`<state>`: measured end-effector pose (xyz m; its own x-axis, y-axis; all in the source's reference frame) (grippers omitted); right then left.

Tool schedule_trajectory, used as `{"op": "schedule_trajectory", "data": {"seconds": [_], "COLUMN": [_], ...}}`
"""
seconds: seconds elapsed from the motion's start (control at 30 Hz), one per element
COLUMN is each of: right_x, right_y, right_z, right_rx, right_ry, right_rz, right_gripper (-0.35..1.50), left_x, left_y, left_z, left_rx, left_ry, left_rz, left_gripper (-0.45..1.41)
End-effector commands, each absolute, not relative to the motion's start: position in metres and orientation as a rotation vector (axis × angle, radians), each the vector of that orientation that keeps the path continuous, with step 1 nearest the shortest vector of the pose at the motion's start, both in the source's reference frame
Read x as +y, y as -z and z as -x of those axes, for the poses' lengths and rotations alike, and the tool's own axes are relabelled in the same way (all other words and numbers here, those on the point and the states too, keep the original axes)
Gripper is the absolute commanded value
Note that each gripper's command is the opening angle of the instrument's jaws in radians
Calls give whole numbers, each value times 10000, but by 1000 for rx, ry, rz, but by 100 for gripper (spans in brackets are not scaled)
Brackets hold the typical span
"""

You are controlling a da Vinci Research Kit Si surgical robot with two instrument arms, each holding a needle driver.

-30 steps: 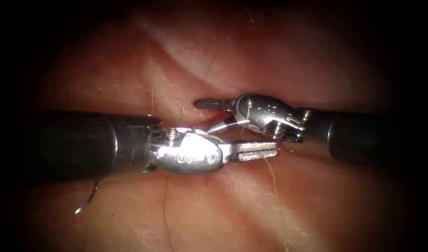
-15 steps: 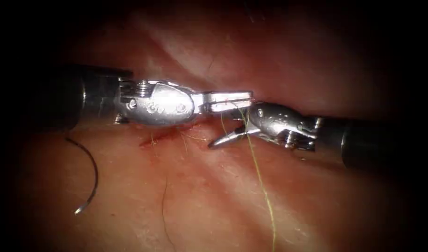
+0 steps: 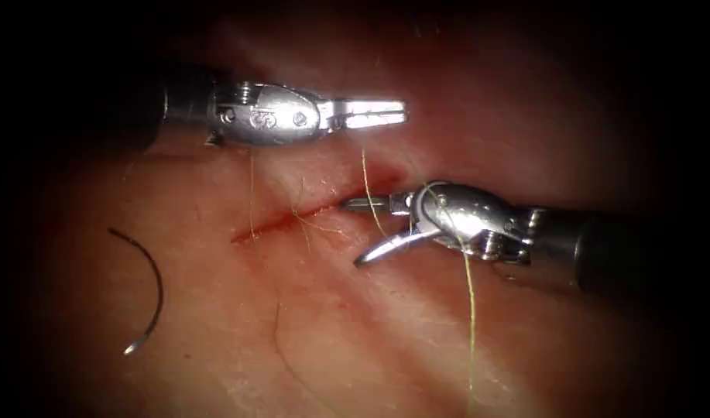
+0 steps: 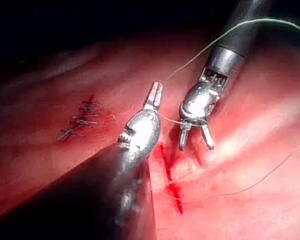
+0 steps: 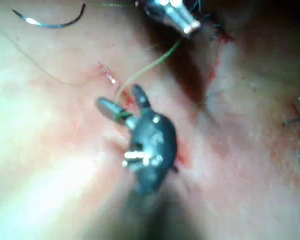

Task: Wound Closure

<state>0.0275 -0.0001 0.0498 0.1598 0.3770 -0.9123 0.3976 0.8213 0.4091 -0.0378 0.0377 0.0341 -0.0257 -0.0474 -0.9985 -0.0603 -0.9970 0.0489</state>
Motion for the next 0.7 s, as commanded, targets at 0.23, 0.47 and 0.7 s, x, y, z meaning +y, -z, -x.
{"op": "schedule_trajectory", "data": {"seconds": [0.23,0.47,0.7], "right_x": [4,0,4], "right_y": [-506,-498,-497], "right_z": [-289,-283,-285], "right_rx": [1514,1586,1676], "right_ry": [56,43,10], "right_rz": [-749,-802,-835], "right_gripper": [74,74,73], "left_x": [391,400,396], "left_y": [-368,-391,-418], "left_z": [386,378,376], "left_rx": [137,151,180], "left_ry": [-2220,-2206,-2202], "left_rz": [2211,2233,2254], "left_gripper": [-45,-45,-45]}}
